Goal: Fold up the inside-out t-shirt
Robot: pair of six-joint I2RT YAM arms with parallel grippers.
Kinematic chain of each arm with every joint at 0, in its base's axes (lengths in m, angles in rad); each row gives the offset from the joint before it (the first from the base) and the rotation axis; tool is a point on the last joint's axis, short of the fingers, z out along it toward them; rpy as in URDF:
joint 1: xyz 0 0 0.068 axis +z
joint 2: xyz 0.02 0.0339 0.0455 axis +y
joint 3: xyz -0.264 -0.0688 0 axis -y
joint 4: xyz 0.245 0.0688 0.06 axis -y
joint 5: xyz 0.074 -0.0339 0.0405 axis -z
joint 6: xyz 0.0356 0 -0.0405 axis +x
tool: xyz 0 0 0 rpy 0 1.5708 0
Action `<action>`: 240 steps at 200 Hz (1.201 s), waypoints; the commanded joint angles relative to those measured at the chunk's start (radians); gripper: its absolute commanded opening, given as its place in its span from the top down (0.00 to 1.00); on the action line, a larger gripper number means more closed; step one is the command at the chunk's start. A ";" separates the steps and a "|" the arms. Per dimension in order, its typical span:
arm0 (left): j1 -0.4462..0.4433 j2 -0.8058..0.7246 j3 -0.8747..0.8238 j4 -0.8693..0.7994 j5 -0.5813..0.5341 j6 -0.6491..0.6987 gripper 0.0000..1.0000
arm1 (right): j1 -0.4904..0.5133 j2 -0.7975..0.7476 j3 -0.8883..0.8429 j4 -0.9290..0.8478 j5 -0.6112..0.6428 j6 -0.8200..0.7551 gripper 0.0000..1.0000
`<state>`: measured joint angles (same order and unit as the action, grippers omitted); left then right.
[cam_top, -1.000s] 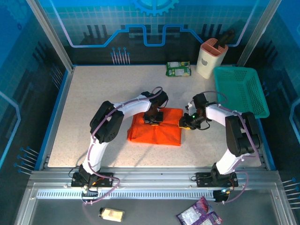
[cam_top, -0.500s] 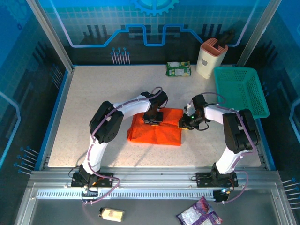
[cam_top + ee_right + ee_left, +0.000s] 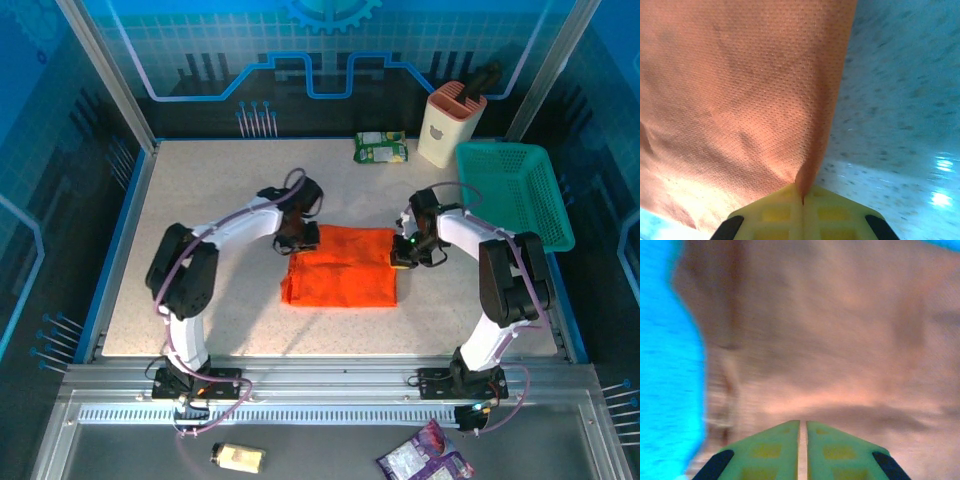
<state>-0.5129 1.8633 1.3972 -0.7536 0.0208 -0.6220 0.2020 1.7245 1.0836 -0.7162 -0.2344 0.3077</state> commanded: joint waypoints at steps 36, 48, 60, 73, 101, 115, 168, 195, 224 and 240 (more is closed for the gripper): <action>0.005 0.011 -0.175 0.120 0.151 -0.035 0.99 | 0.006 0.045 0.249 -0.327 0.370 -0.109 0.94; -0.011 0.027 -0.185 0.156 0.175 -0.060 0.99 | 0.009 0.058 0.295 -0.358 0.423 -0.117 0.94; -0.027 0.046 -0.188 0.197 0.204 -0.080 1.00 | 0.016 0.074 0.344 -0.383 0.457 -0.123 0.94; -0.036 0.066 -0.189 0.245 0.246 -0.102 1.00 | 0.032 0.092 0.395 -0.415 0.497 -0.124 0.94; -0.041 0.088 -0.190 0.302 0.279 -0.127 1.00 | 0.111 0.142 0.512 -0.505 0.628 -0.110 0.94; -0.040 0.102 -0.185 0.316 0.294 -0.127 1.00 | 0.156 0.166 0.561 -0.545 0.643 -0.096 0.94; -0.035 0.146 -0.192 0.369 0.345 -0.139 1.00 | 0.286 0.171 0.627 -0.564 0.467 0.000 0.94; -0.027 0.152 -0.212 0.406 0.367 -0.153 1.00 | 0.317 0.150 0.582 -0.441 0.221 0.056 0.93; -0.016 0.145 -0.250 0.441 0.376 -0.170 1.00 | 0.359 0.155 0.516 -0.282 0.020 0.134 0.93; -0.011 0.139 -0.273 0.463 0.388 -0.178 1.00 | 0.385 0.163 0.474 -0.168 -0.062 0.192 0.93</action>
<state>-0.5049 1.9484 1.1812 -0.4309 0.3660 -0.7708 0.5446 1.8915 1.6093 -1.0618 -0.0689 0.3889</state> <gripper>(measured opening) 0.051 0.075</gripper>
